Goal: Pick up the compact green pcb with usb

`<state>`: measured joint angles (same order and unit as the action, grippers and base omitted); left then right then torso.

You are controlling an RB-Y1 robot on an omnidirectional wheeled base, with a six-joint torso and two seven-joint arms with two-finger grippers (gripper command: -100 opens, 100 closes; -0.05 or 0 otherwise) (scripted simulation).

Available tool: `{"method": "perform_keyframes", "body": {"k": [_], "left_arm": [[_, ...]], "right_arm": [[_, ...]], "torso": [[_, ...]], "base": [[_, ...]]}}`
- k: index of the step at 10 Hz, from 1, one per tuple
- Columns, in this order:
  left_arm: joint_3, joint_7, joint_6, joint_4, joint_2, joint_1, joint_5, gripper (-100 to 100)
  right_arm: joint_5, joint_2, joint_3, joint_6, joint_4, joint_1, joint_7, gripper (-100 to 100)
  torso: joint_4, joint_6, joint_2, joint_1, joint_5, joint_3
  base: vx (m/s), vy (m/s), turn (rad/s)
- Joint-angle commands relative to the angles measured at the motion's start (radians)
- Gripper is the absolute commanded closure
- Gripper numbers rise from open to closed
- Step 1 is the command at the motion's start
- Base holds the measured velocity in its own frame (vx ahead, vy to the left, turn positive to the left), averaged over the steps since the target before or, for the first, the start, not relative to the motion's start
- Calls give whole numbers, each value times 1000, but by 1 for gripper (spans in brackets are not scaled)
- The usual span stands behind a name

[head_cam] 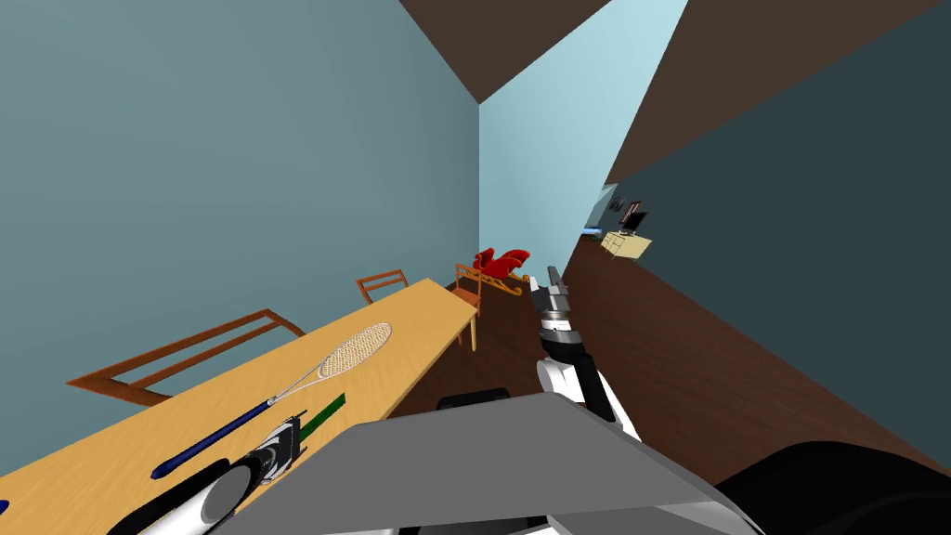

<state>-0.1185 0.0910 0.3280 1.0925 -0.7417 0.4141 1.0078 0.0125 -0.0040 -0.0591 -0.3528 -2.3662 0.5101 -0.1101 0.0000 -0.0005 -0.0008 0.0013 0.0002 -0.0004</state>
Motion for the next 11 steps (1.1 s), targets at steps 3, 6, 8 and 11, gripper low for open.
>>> {"method": "perform_keyframes", "body": {"k": [3, 6, 8, 11], "left_arm": [[-37, -21, 91, -112, -23, 9, 75, -100], [-47, -25, 127, -164, -32, 7, 110, -100], [-56, -29, 159, -209, -41, 5, 143, -100], [-80, -40, 239, -326, -59, 1, 228, -100]], "right_arm": [[0, 0, 0, 0, 0, 0, 0, 0], [0, 0, 0, 0, 0, 0, 0, 0], [0, 0, 0, 0, 0, 0, 0, 0], [0, 0, 0, 0, 0, 0, 0, 0]], "torso": [[0, -1, 0, 0, 0, 0], [0, -1, 0, 1, 0, 0], [0, 0, 0, 0, 0, 0], [0, -1, 0, 1, 0, 0]], "base": [[11, 18, -247], [7, 20, -132], [3, 10, -170], [7, 25, -261]]}}
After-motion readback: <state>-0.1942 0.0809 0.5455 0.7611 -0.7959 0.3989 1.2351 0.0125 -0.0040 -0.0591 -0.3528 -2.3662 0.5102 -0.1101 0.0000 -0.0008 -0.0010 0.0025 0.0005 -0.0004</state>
